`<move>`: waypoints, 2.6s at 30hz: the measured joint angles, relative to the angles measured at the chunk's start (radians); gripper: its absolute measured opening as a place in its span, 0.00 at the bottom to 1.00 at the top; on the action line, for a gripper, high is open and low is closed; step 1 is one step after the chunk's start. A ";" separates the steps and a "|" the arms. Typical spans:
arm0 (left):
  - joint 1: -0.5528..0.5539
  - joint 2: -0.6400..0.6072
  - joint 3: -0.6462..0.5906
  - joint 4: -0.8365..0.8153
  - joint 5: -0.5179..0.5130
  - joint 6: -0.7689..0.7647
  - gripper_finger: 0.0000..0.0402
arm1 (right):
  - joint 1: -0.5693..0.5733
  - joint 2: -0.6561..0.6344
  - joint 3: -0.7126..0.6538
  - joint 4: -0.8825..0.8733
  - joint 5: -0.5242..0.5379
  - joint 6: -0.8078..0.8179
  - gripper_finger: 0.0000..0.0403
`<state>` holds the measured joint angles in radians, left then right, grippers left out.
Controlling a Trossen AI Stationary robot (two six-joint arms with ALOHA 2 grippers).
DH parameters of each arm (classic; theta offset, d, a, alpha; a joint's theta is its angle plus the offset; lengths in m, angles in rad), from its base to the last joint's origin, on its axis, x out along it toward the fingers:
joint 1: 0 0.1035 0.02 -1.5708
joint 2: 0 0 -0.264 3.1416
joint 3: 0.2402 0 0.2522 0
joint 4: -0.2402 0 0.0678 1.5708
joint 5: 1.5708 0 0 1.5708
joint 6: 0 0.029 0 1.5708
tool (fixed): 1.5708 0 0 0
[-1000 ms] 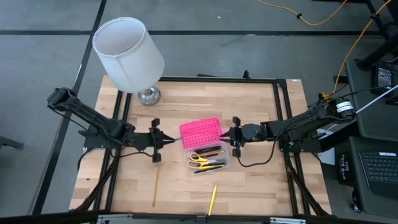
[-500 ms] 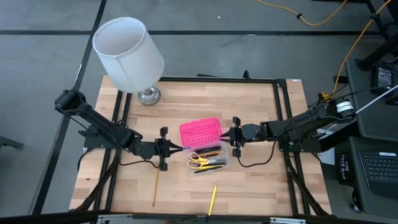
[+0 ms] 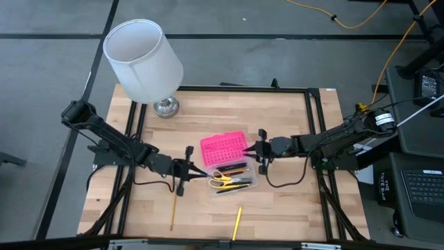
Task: Pick & place school supplies into a supply box
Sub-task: Put the light blue pen into the pink supply box, then put the yellow pencil into the pink supply box
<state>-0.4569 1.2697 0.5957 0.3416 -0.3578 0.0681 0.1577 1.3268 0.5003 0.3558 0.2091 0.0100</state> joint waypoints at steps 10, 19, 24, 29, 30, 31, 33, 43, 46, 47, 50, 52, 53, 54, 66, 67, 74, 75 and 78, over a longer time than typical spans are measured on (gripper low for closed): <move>0.087 0.000 0.000 0.029 0.044 0.010 0.01 | 0.000 0.000 0.000 0.011 0.000 0.029 0.19; 0.108 0.063 0.073 0.017 0.028 0.024 0.01 | 0.027 -0.049 0.000 -0.118 0.000 0.109 0.19; 0.110 0.198 0.198 -0.060 0.041 0.024 0.01 | 0.041 -0.139 0.000 -0.211 -0.032 0.174 0.19; 0.120 0.331 0.350 -0.217 0.039 0.021 0.01 | 0.078 -0.243 0.000 -0.273 -0.077 0.219 0.19; 0.120 0.353 0.381 -0.250 0.039 0.012 0.01 | 0.088 -0.261 0.000 -0.285 -0.076 0.222 0.19; 0.119 0.375 0.412 -0.275 0.040 -0.003 0.01 | 0.101 -0.276 0.000 -0.295 -0.075 0.222 0.19; 0.119 0.412 0.466 -0.322 0.039 -0.032 0.01 | 0.123 -0.297 0.000 -0.317 -0.062 0.222 0.19; 0.130 0.559 0.647 -0.547 0.024 -0.131 0.01 | 0.172 -0.308 0.000 -0.344 0.085 0.220 0.19; 0.138 0.593 0.680 -0.607 0.003 -0.134 0.01 | 0.172 -0.308 0.000 -0.344 0.086 0.221 0.19; 0.140 0.597 0.687 -0.614 0.001 -0.134 0.01 | 0.172 -0.308 0.000 -0.344 0.086 0.221 0.19; 0.146 0.599 0.695 -0.606 0.001 -0.134 0.02 | 0.172 -0.308 0.000 -0.345 0.086 0.222 0.19; 0.146 0.600 0.695 -0.610 -0.006 -0.137 0.03 | 0.172 -0.308 0.000 -0.347 0.086 0.222 0.19; 0.146 0.600 0.695 -0.613 -0.010 -0.137 0.04 | 0.172 -0.308 0.000 -0.351 0.086 0.223 0.19; 0.146 0.600 0.695 -0.618 -0.010 -0.137 0.05 | 0.172 -0.308 0.000 -0.352 0.086 0.223 0.19; 0.147 0.600 0.694 -0.682 -0.008 -0.170 0.11 | 0.172 -0.307 0.000 -0.351 0.086 0.251 0.19; 0.147 0.600 0.694 -0.682 -0.008 -0.170 0.11 | 0.172 -0.307 0.000 -0.351 0.086 0.251 0.19; 0.144 0.598 0.694 -0.684 -0.008 -0.124 0.11 | 0.172 -0.293 0.000 -0.350 0.086 0.251 0.19; 0.141 0.595 0.694 -0.690 -0.008 -0.110 0.11 | 0.172 -0.287 0.000 -0.349 0.086 0.251 0.19; 0.133 0.583 0.694 -0.697 -0.013 -0.100 0.11 | 0.172 -0.269 0.000 -0.349 0.086 0.250 0.19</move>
<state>-0.3238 1.8526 1.2892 -0.3558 -0.3708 -0.0315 0.3298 1.0575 0.5007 0.0068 0.2947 0.2603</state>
